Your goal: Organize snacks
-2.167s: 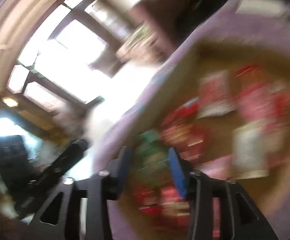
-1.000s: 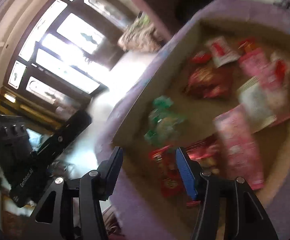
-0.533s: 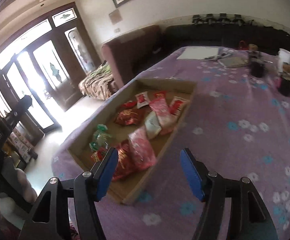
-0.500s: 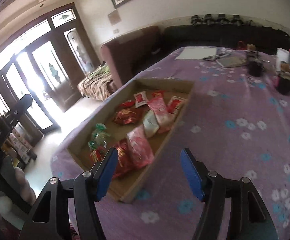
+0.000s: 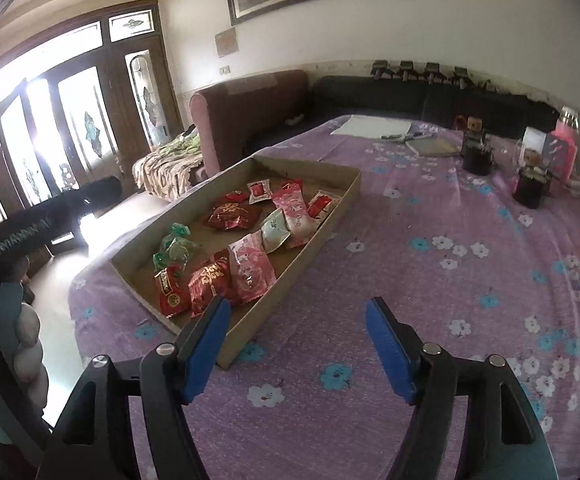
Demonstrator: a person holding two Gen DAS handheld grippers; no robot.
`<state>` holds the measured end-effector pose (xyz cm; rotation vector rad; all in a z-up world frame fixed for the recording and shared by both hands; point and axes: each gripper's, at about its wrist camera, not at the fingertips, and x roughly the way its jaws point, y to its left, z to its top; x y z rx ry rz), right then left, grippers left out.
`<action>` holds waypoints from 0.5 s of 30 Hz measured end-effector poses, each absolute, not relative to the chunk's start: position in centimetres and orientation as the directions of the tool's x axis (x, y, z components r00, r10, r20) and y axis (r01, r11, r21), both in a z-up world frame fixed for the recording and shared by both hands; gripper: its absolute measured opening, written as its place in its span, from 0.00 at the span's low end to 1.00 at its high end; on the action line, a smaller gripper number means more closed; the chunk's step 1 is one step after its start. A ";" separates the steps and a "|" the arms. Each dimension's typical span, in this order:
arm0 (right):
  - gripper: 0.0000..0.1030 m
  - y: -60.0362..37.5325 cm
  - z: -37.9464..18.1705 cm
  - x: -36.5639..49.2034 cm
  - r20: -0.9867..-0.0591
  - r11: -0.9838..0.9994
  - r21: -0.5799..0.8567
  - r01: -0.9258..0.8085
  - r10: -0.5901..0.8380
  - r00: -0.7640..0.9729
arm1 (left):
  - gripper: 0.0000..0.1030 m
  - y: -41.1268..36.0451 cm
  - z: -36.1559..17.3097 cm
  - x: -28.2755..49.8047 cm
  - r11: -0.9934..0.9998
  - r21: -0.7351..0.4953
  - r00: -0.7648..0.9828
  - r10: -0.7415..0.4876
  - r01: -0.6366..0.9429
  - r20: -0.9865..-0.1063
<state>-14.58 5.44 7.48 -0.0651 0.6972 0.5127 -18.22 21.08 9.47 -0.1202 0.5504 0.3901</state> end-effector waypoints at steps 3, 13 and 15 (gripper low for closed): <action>0.72 5.4 7.5 -14.9 -0.626 0.874 0.096 -0.476 0.424 0.654 | 1.00 20.3 8.9 -17.9 0.928 0.028 0.769 0.324 -0.371 -0.552; 0.75 5.5 7.1 -14.7 -0.636 0.886 0.063 -0.459 0.390 0.666 | 1.00 19.5 7.3 -16.8 0.947 0.039 0.735 0.273 -0.319 -0.621; 0.75 5.8 7.0 -14.8 -0.639 0.886 0.054 -0.461 0.385 0.666 | 1.00 19.6 7.1 -16.7 0.949 0.037 0.729 0.267 -0.314 -0.631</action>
